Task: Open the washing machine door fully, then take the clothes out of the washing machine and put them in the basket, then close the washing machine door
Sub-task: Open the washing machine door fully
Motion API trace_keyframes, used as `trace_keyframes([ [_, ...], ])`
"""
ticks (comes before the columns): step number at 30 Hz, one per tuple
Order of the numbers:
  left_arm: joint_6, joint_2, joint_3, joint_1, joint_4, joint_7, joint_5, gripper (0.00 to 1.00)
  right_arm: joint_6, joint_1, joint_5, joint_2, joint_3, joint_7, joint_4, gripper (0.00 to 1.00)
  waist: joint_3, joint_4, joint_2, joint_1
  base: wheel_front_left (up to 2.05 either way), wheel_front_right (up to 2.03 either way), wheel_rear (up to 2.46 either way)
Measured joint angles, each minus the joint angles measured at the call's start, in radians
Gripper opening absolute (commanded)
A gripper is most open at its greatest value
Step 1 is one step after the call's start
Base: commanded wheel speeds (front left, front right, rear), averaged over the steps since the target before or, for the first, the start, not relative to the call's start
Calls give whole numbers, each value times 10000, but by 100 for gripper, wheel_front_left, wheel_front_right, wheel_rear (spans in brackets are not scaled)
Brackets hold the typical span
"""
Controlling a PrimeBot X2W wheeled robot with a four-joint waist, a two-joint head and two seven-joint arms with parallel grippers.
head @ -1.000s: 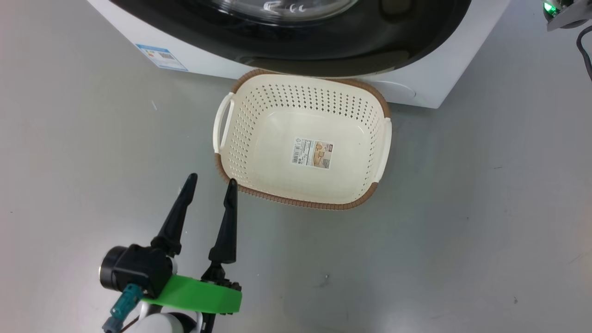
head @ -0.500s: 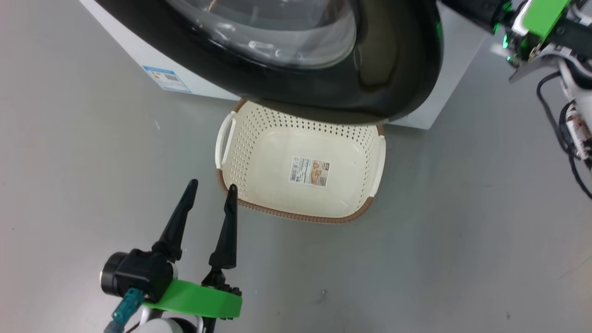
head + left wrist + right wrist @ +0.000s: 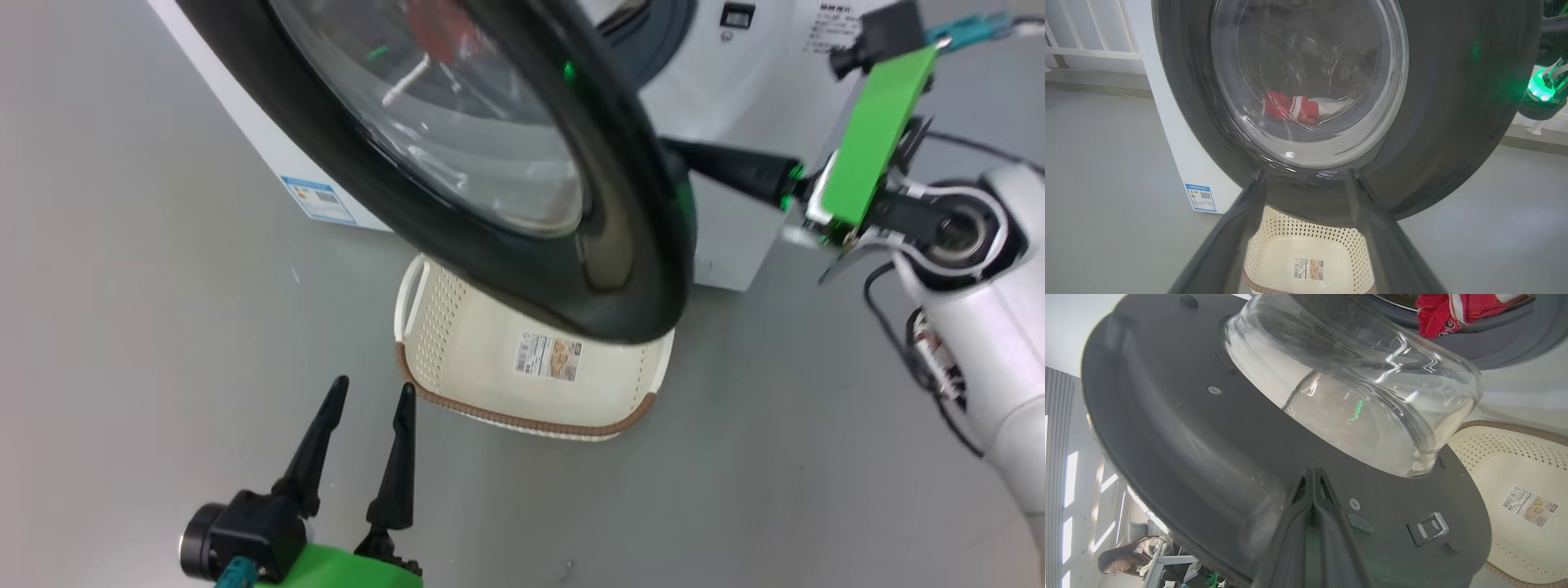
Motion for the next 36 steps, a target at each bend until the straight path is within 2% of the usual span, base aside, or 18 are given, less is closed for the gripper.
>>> trace_keyframes([
  [8, 0, 10, 23, 458, -61, 0, 2, 100, 0, 1044, -73, 244, 259, 209, -742, 0, -597, 244, 0, 0, 0, 0, 0],
  [18, -88, 17, 15, 1023, -75, 0, 75, 100, 0, 2227, -178, 723, 637, 297, -1473, 0, -1145, 874, 0, 0, 0, 0, 0],
  [28, -194, 23, 77, 1258, -61, 0, 111, 100, 0, 2929, -347, 1246, 989, 247, -1693, 0, -1560, 1632, 0, 0, 0, 0, 0],
  [36, -280, 27, 232, 1464, -73, 0, 180, 100, 0, 3084, -474, 1415, 982, 13, -1685, 0, -1827, 2267, 0, 0, 0, 0, 0],
])
